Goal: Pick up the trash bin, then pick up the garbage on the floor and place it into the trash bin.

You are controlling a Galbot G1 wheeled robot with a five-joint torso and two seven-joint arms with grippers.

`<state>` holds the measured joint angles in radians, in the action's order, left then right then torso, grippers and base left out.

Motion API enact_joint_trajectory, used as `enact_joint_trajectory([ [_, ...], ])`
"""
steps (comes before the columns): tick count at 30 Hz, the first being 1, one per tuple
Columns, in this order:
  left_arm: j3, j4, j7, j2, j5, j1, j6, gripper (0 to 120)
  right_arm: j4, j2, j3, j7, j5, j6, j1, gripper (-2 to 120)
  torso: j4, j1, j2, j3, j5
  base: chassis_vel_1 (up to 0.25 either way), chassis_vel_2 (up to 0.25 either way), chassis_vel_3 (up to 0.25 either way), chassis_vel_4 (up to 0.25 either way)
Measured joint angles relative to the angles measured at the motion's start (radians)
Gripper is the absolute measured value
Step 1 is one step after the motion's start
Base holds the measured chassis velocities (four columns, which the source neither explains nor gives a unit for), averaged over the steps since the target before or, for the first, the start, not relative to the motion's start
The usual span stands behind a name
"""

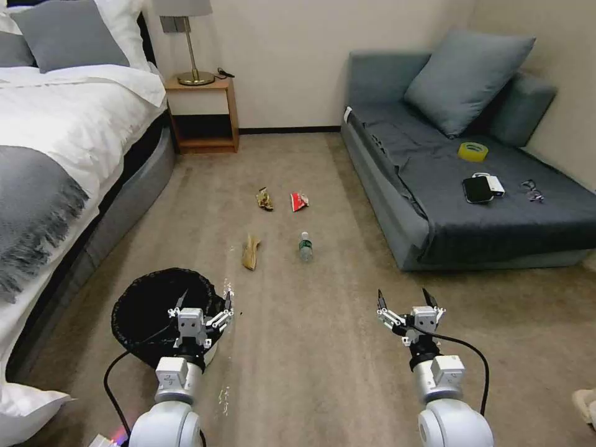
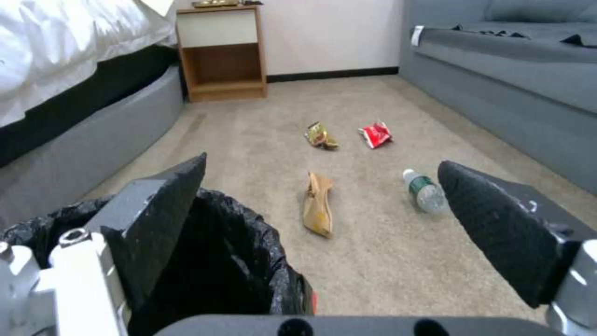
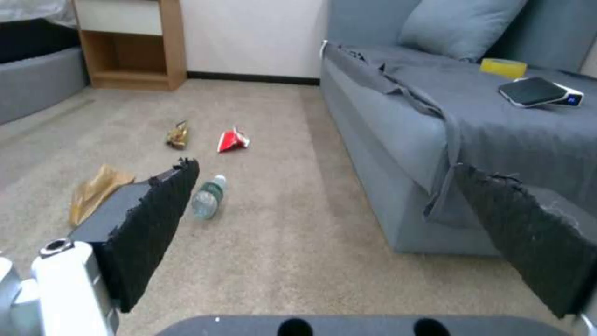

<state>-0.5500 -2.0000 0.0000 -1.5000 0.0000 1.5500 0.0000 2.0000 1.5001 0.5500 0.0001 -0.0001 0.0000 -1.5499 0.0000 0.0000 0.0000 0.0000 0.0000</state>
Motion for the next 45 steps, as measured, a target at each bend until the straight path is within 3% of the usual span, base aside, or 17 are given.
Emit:
enact_joint_trajectory([
  [12,-0.001,-0.005,0.000,-0.003,-0.002,0.000,0.010,100,0.002,0.001,0.000,0.000,0.000,-0.003,0.000,100,0.0000,0.000,0.000,0.000,0.0000,0.000,0.000,0.000,0.000],
  [15,-0.012,-0.064,-0.015,-0.030,-0.016,-0.004,0.104,100,0.076,0.025,0.019,0.002,0.000,-0.070,-0.003,100,0.0000,0.000,0.000,0.000,0.0001,0.000,0.000,0.000,0.000],
  [16,-0.012,-0.064,-0.015,-0.030,-0.016,-0.004,0.104,100,0.076,0.025,0.019,0.002,0.000,-0.070,-0.003,100,0.0000,0.000,0.000,0.000,0.0001,0.000,0.000,0.000,0.000],
  [19,-0.025,-0.127,-0.031,-0.059,-0.031,-0.009,0.207,100,0.183,0.060,0.046,0.007,0.002,-0.167,-0.009,100,0.0000,0.000,0.000,0.000,0.0000,0.000,0.000,0.000,0.000],
  [20,-0.025,-0.127,-0.031,-0.059,-0.031,-0.009,0.207,100,0.183,0.060,0.046,0.007,0.002,-0.167,-0.009,100,0.0000,0.000,0.000,0.000,0.0000,0.000,0.000,0.000,0.000],
  [24,-0.051,-0.222,-0.057,-0.098,-0.074,-0.015,0.364,100,0.316,0.101,0.083,0.021,0.018,-0.289,-0.015,100,-0.0003,0.000,0.000,0.000,-0.0009,0.000,0.000,0.000,0.000],
  [25,-0.051,-0.222,-0.057,-0.098,-0.074,-0.015,0.364,100,0.316,0.101,0.083,0.021,0.018,-0.289,-0.015,100,-0.0003,0.000,0.000,0.000,-0.0009,0.000,0.000,0.000,0.000],
  [27,-0.113,-0.227,-0.088,-0.062,-0.141,-0.011,0.409,100,0.321,0.102,0.093,0.030,0.030,-0.299,-0.017,100,0.0003,0.000,0.000,0.000,0.0005,0.000,0.000,0.000,0.000],
  [34,-0.153,-0.213,-0.100,-0.024,-0.186,-0.017,0.427,100,0.316,0.104,0.096,0.034,0.033,-0.297,-0.016,100,0.0000,0.000,0.000,0.000,-0.0003,0.000,0.000,0.000,0.000],
  [39,-0.191,-0.204,-0.157,-0.010,-0.234,-0.042,0.478,100,0.309,0.104,0.096,0.034,0.033,-0.294,-0.013,100,0.0000,0.000,0.000,0.000,-0.0002,0.000,0.000,0.000,0.000],
  [42,-0.279,-0.189,-0.206,0.018,-0.315,-0.087,0.545,100,0.296,0.100,0.099,0.035,0.033,-0.286,-0.010,100,0.0000,0.000,0.000,0.000,-0.0001,0.000,0.000,0.000,0.000],
  [44,-0.279,-0.189,-0.206,0.018,-0.315,-0.087,0.545,100,0.296,0.100,0.099,0.035,0.033,-0.286,-0.010,100,0.0000,0.000,0.000,0.000,-0.0001,0.000,0.000,0.000,0.000],
  [45,-0.315,-0.183,-0.221,0.035,-0.351,-0.105,0.580,100,0.290,0.099,0.099,0.035,0.033,-0.283,-0.009,100,0.0000,0.000,0.000,0.000,-0.0001,0.000,0.000,0.000,0.000],
])
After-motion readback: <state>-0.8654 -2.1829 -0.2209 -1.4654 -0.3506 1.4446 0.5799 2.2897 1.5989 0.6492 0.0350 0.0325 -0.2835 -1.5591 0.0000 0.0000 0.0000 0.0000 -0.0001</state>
